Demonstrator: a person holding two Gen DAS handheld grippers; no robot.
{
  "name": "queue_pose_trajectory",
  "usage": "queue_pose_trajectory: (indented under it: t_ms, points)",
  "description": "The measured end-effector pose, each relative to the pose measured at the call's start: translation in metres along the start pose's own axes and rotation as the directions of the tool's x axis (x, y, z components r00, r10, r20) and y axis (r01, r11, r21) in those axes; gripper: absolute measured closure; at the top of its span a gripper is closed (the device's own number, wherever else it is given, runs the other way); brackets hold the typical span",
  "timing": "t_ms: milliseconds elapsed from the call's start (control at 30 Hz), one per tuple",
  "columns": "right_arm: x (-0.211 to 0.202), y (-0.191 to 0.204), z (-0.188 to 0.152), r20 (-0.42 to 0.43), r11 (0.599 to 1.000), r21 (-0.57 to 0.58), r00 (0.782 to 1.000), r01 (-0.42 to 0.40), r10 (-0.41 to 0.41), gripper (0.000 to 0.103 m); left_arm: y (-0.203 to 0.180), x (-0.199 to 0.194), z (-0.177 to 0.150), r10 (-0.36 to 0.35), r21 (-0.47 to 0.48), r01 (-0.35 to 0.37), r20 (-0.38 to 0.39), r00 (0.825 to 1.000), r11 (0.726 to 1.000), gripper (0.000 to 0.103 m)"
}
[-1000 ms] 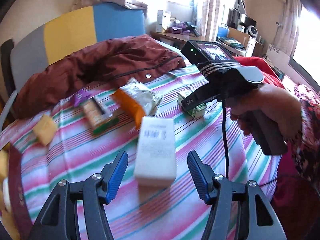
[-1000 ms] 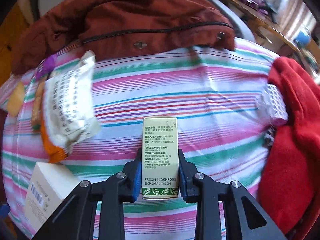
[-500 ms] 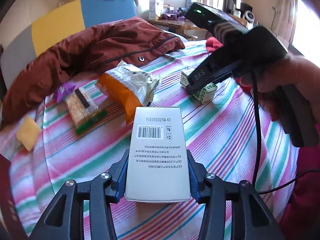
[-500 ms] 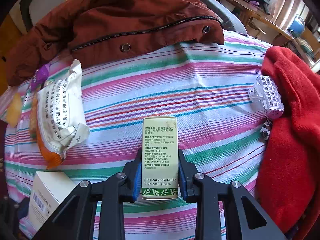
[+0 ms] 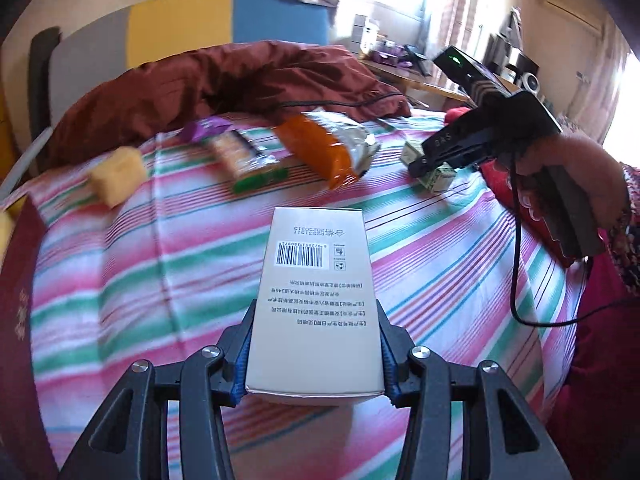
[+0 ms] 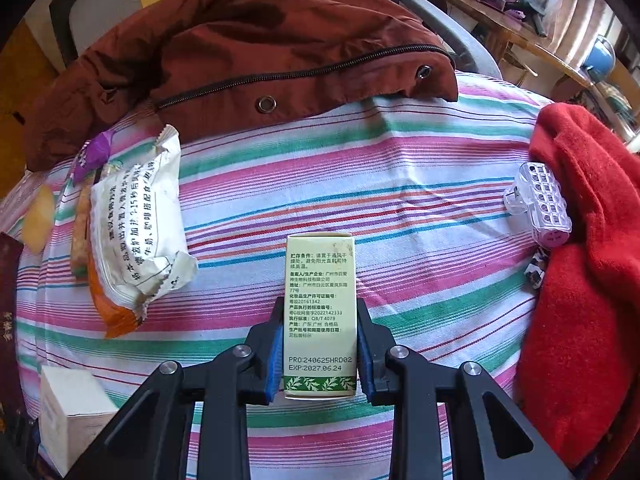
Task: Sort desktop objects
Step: 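Carry both medicine boxes over the gold tray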
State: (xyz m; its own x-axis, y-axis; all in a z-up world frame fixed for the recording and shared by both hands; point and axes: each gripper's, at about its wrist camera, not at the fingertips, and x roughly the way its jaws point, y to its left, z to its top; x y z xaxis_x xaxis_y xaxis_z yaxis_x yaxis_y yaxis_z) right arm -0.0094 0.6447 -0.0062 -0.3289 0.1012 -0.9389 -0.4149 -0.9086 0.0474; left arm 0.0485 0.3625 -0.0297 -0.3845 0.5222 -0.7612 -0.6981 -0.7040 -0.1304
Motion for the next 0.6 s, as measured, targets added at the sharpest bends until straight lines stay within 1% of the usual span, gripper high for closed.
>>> queue_pose_trajectory:
  t_ms: [100,167,300,467,600]
  points:
    - [0.000,-0.008,-0.002,0.000,1.000,0.008,1.000,0.012,-0.012,0.073,0.009,-0.013,-0.012,0.005,-0.034,-0.005,0.003,1.000,0.999,0.053]
    - [0.002,-0.005,-0.004,-0.002,1.000,0.010,1.000,0.025,-0.025,0.073,0.013,-0.023,-0.020,0.014,-0.034,-0.013,0.009,1.000,0.999,0.053]
    - [-0.009,-0.007,-0.013,0.013,1.000,0.008,1.000,0.024,-0.024,0.073,0.021,-0.047,-0.032,0.029,-0.016,-0.029,0.047,0.998,0.999,0.053]
    - [-0.015,-0.002,-0.018,0.028,0.998,-0.016,0.998,0.061,-0.060,0.073,0.037,-0.080,-0.048,0.025,-0.034,-0.022,0.088,0.996,0.999,0.053]
    - [-0.024,-0.001,-0.025,0.053,0.996,-0.005,0.995,0.084,-0.084,0.073,0.055,-0.106,-0.055,0.044,-0.060,-0.037,0.114,0.992,0.997,0.053]
